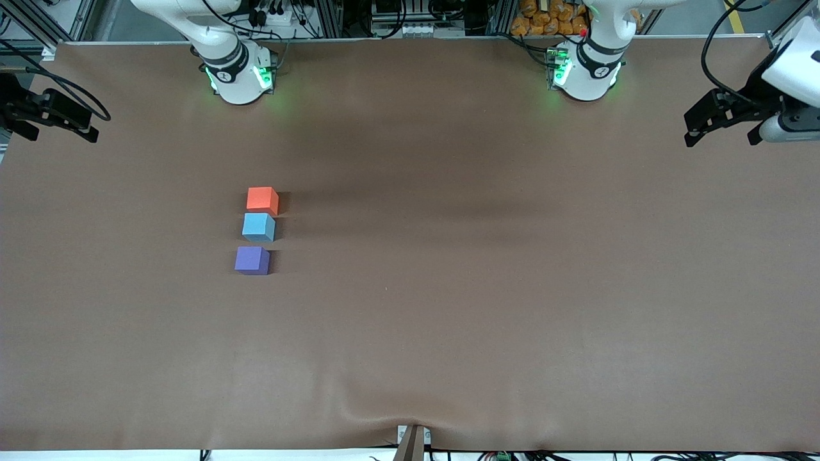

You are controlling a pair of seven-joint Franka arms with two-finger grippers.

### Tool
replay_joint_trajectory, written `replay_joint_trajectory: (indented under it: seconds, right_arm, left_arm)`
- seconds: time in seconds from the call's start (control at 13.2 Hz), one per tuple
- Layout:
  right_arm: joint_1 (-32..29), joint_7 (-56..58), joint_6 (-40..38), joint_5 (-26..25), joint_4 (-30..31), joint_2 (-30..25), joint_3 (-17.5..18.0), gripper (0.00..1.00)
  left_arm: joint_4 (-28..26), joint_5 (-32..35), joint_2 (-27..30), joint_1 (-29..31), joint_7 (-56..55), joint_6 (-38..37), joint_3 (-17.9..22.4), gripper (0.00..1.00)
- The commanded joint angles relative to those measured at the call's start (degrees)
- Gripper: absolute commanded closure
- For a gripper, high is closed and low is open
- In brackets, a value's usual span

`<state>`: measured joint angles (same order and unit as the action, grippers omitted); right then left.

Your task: Place blue block between orange and purple blocks

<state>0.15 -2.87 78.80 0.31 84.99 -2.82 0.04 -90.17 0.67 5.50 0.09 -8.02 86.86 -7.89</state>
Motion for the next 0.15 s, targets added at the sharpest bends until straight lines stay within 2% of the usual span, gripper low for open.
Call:
replay_joint_trajectory:
  seconds: [0.0,0.08]
  right_arm:
    - [0.6,0.6,-0.3,-0.2,-0.4,-0.1,-0.6,0.0]
    - [0.5,0.6,-0.3,-0.2,-0.3,-0.1,-0.6,0.0]
  left_arm:
    - [-0.4,-2.6,0.0,0.4,-0.2,-0.5,0.2,0.0]
    - [0.3,-2.6,-0.1,0.5,-0.2,-0.5,0.2,0.0]
